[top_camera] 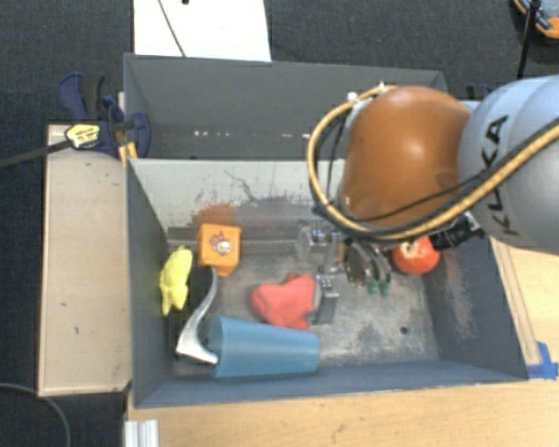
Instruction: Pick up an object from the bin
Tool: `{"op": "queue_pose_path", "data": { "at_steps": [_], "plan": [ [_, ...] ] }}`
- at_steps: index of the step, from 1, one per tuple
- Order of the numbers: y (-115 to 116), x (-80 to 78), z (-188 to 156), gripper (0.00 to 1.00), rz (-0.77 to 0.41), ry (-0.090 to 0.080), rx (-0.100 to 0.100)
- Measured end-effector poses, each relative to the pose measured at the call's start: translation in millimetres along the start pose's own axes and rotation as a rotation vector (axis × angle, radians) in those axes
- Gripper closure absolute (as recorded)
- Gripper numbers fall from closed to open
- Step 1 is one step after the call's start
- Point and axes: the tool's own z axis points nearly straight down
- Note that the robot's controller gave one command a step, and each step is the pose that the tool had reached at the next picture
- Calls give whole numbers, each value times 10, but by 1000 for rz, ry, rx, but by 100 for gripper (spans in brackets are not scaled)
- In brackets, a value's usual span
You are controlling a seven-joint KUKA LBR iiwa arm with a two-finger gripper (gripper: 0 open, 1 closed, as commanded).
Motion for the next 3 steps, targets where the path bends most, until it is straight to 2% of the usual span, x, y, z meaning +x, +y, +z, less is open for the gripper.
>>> {"op": "queue_pose_path", "data": {
  "at_steps": [1, 2, 3],
  "plan": [
    [-7, -16, -42, 0, 4, -8, -1],
    [114, 14, 394, 0, -44, -14, -1],
    [145, 24, 532, 0, -63, -10, -1]
  ]
}}
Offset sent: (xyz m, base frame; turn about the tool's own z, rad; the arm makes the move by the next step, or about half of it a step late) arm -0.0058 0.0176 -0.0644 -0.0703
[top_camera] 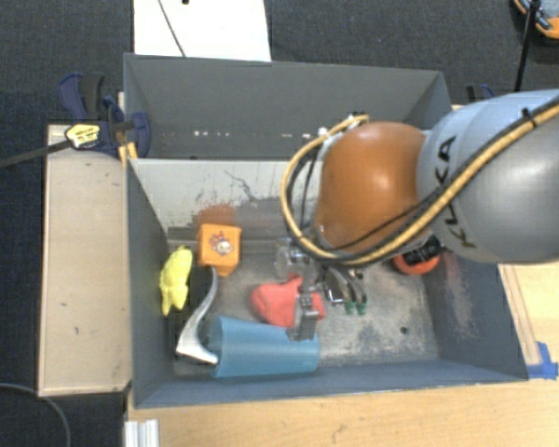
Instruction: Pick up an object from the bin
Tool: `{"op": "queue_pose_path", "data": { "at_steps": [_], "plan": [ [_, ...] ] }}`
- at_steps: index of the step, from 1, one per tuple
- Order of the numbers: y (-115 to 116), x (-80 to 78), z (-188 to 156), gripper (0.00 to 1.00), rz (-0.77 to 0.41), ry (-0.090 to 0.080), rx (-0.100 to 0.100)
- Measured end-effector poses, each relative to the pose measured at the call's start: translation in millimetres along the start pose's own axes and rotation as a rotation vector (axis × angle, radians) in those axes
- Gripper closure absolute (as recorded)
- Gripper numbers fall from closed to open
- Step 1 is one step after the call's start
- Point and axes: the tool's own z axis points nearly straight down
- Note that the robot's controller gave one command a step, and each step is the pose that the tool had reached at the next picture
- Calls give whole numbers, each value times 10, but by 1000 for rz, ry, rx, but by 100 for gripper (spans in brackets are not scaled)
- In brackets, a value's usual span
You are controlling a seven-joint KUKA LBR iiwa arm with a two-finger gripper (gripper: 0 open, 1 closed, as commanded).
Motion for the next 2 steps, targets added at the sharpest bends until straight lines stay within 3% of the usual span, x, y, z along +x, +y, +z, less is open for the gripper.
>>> {"op": "queue_pose_path", "data": {
  "at_steps": [1, 2],
  "plan": [
    [-220, 78, 304, 0, -279, 2, 0],
    [-186, -321, 864, 0, -376, -7, 2]
  ]
}}
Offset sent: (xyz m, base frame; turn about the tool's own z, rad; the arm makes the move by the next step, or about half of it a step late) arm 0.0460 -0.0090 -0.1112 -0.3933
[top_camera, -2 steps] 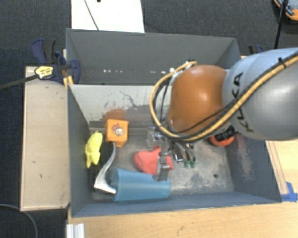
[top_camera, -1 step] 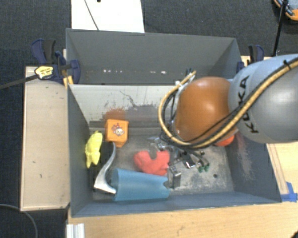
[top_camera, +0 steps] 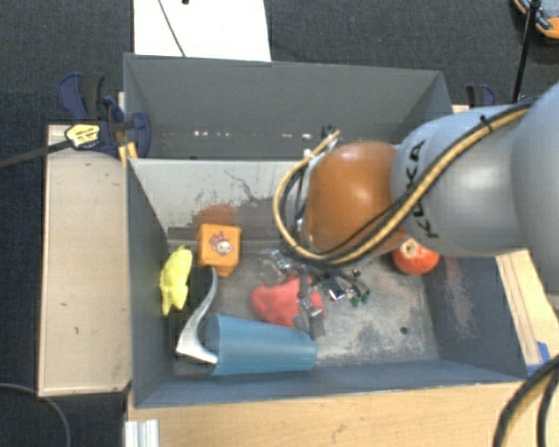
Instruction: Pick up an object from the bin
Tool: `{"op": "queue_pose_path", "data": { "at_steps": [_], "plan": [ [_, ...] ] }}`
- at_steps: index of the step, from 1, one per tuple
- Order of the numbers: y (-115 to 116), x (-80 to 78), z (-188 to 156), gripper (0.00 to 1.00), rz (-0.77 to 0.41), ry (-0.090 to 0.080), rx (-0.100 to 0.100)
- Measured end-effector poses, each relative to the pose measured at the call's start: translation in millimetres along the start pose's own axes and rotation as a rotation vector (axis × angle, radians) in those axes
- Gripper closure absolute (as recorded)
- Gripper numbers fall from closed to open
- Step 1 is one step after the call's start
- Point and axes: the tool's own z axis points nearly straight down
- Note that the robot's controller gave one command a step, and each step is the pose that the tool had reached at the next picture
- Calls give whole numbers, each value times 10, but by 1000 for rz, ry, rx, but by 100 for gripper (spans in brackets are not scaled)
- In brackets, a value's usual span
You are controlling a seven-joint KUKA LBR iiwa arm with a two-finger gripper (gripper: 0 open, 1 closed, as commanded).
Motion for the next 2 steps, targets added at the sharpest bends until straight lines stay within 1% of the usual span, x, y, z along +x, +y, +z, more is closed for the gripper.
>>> {"op": "queue_pose_path", "data": {
  "at_steps": [1, 2],
  "plan": [
    [23, -35, 291, 100, -296, 7, -6],
    [23, -36, 290, 100, -294, 7, -6]
  ]
}}
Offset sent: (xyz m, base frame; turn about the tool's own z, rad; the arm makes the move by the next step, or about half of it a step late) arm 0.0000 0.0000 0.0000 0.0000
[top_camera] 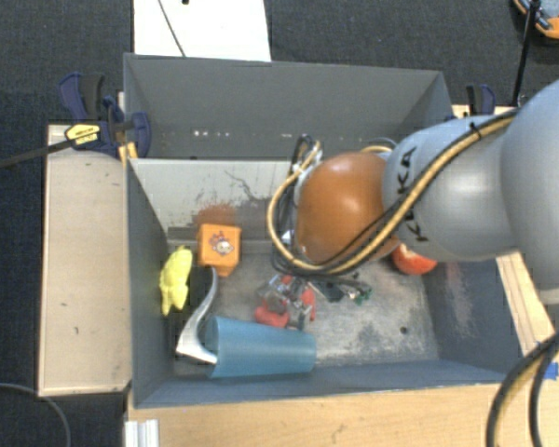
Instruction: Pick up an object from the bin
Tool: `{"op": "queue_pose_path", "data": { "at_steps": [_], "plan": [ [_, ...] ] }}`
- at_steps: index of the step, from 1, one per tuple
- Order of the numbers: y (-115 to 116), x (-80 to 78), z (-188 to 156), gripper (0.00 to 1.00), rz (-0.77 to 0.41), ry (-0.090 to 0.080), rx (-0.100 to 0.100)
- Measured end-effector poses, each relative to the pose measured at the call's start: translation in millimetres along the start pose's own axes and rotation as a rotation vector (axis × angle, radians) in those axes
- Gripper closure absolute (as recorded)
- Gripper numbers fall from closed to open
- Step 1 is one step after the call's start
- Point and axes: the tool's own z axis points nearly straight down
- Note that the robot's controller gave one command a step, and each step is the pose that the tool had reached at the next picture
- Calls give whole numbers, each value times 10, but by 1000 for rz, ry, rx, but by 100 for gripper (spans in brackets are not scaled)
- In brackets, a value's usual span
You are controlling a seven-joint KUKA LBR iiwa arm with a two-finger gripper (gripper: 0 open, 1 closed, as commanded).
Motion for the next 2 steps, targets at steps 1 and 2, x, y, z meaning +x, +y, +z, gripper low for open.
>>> {"op": "queue_pose_path", "data": {
  "at_steps": [1, 2],
  "plan": [
    [155, -76, -14, 100, -8, -11, 10],
    [322, -175, -111, 100, -25, -21, 15]
  ]
}}
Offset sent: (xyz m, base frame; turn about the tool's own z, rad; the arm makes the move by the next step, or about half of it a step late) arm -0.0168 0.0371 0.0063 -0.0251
